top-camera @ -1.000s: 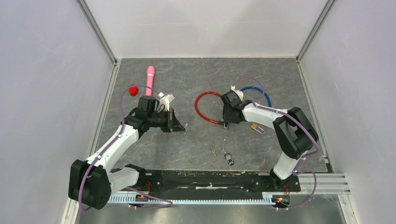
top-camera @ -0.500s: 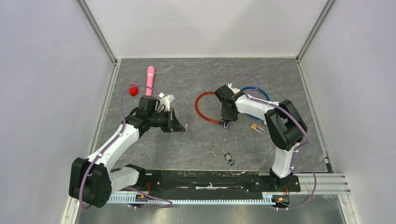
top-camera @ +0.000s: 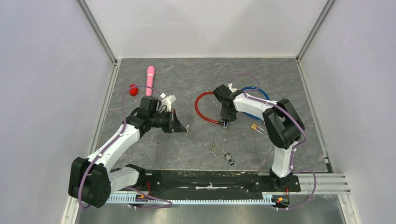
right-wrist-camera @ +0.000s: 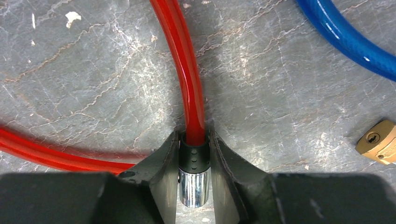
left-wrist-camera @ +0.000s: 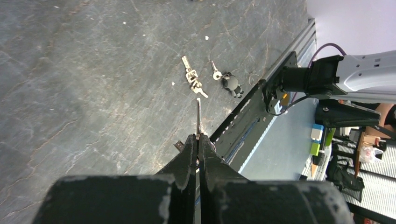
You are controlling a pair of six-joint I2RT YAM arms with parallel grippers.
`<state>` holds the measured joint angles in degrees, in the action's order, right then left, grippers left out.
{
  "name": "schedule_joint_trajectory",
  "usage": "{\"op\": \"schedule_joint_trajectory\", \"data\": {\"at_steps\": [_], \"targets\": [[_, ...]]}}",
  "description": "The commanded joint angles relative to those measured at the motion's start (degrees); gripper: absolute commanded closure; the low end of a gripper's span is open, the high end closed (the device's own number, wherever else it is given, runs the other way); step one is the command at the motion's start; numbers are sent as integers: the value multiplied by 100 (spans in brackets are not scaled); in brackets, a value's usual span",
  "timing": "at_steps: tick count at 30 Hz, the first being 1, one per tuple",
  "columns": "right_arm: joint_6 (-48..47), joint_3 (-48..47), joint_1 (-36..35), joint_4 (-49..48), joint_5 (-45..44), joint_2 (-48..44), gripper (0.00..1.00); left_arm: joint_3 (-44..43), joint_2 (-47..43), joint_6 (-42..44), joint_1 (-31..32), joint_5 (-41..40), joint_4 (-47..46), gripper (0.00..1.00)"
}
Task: Unlock with the key
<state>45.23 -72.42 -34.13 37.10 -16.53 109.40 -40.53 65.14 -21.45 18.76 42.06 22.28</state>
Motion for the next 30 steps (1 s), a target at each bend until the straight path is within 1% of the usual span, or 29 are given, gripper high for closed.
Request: {"op": "schedule_joint_trajectory", "data": {"at_steps": [1,8,14,18,22,27,30], "targets": [[323,-32,-69,192,220,-310,100,-91,-7,-445,341,49,-450,98],[757,-111,-63,218,376,-1032,100,-88,341,-1223,1183,-126,-1445,98],[1041,-112,-57,206,448,-1673,100,-189,620,-1482,1530,-330,-1866,98],[1141,26,-56,-19,629,-2012,100,-212,716,-1760,1694,-483,-2193,98],[1318,384,-59,-374,705,-2277,100,-116,795,-2127,1784,-578,-2744,98],[1407,758,-59,-716,804,-2406,100,-87,833,-2215,1815,-621,-2826,98],[1267,1028,-80,-1082,766,-2365,100,-49,789,-2208,1815,-658,-2805,98]]}}
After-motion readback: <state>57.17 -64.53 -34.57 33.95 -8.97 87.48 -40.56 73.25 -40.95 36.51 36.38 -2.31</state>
